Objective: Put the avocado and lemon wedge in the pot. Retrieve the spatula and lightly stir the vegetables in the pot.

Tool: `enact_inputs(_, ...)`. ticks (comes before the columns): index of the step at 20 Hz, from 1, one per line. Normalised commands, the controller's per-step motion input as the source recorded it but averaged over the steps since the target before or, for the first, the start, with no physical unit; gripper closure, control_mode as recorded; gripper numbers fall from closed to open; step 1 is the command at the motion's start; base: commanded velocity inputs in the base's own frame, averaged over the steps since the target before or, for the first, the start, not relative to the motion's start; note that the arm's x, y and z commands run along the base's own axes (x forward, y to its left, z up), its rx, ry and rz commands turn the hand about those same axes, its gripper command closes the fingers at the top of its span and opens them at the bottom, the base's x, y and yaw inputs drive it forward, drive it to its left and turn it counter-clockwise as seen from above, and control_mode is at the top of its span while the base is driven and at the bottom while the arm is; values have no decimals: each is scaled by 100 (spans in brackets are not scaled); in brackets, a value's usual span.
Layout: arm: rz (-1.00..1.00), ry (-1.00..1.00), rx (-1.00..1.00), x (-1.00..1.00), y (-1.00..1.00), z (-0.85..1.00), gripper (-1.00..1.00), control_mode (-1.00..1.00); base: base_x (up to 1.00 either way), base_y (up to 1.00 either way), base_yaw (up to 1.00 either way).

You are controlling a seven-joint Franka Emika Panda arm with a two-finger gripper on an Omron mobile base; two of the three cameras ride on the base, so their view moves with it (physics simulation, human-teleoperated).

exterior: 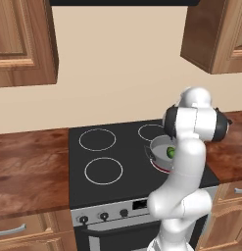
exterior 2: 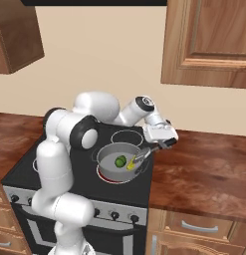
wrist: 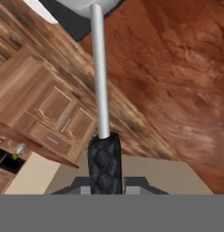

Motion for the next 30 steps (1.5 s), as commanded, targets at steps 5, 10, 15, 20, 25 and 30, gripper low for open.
enact_inputs(5,0,24,-4,1,-12,-13,100,-100,0,0,0)
enact_inputs(10,0,5,0,10,0,4,100,-100,0,0,0)
enact_inputs(15,0,1,0,2,0,34,100,-100,0,0,0)
enact_inputs(20,0,6,-1,0,0,7,100,-100,0,0,0)
enact_inputs(25,0,4,-4,0,1,-18,100,-100,0,0,0)
enact_inputs(30,0,-5,-2,0,19,-6,100,-100,0,0,0)
